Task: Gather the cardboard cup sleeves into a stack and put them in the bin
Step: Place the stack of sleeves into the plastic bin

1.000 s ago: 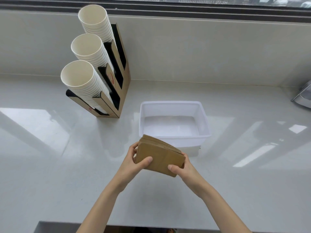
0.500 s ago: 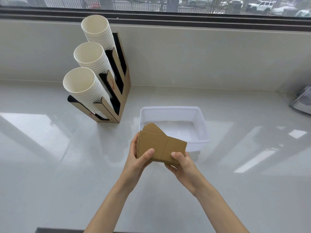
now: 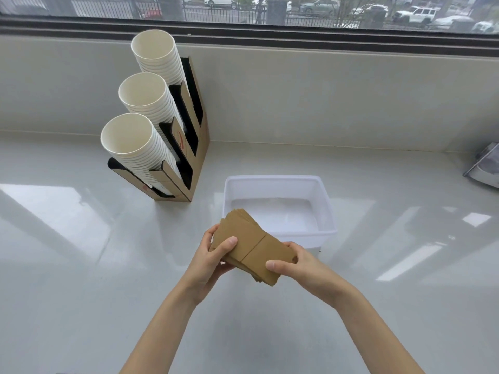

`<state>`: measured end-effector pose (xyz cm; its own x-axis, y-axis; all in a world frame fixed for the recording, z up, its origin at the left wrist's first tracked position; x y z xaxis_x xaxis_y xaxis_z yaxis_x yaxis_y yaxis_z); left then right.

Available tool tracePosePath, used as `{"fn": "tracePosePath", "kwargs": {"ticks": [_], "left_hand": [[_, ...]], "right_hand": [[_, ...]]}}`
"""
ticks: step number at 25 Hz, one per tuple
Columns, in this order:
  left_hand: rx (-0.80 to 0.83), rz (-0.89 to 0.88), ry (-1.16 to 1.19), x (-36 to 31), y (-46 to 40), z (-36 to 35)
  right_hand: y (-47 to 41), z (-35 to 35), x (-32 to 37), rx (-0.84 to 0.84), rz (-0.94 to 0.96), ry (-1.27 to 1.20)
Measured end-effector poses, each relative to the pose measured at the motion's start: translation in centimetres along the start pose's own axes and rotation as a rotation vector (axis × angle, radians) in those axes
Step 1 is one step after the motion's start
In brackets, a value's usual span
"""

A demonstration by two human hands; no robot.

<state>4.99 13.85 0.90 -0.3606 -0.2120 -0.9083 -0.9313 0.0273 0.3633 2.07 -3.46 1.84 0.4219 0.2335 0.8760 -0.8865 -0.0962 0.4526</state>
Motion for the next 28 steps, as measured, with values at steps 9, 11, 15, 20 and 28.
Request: {"fn": "tracePosePath", "kwargs": {"ticks": [9, 11, 15, 20, 28], "left_hand": [[0.128, 0.009, -0.157, -2.4, -1.5, -1.3], [0.132, -0.02, -0.207, -3.2, -2.0, -1.8], [0.116, -0.052, -0.266, -4.6, -3.5, -2.6], [0.083, -0.058, -0.323, -5.7, -5.2, -3.0], [0.05, -0.057, -0.387, -8.0, -8.9, -2.9]], "right_hand": [[-2.1, -0.2, 3.7, 0.14, 0.002, 0.028], [-2.7, -0.3, 4.1, 0.12, 0.001, 0.05], [-4.1, -0.3, 4.3, 0.103, 0.001, 0.001], [-5.7, 0.1, 5.3, 0.092, 0.009, -0.06], [-9.9, 1.1, 6.6, 0.041, -0.04, -0.225]]}}
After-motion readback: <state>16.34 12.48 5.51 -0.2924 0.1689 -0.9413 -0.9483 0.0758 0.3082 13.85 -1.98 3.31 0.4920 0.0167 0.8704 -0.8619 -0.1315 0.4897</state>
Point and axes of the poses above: each hand's wrist, its own y-axis away from the middle knuckle, its own z-axis out of the back of the hand, x = y × z, the point moved 6 cm from there along -y, towards the middle knuckle, and after that the axes turned 13 degrees about -x, right-handed, at the moved point
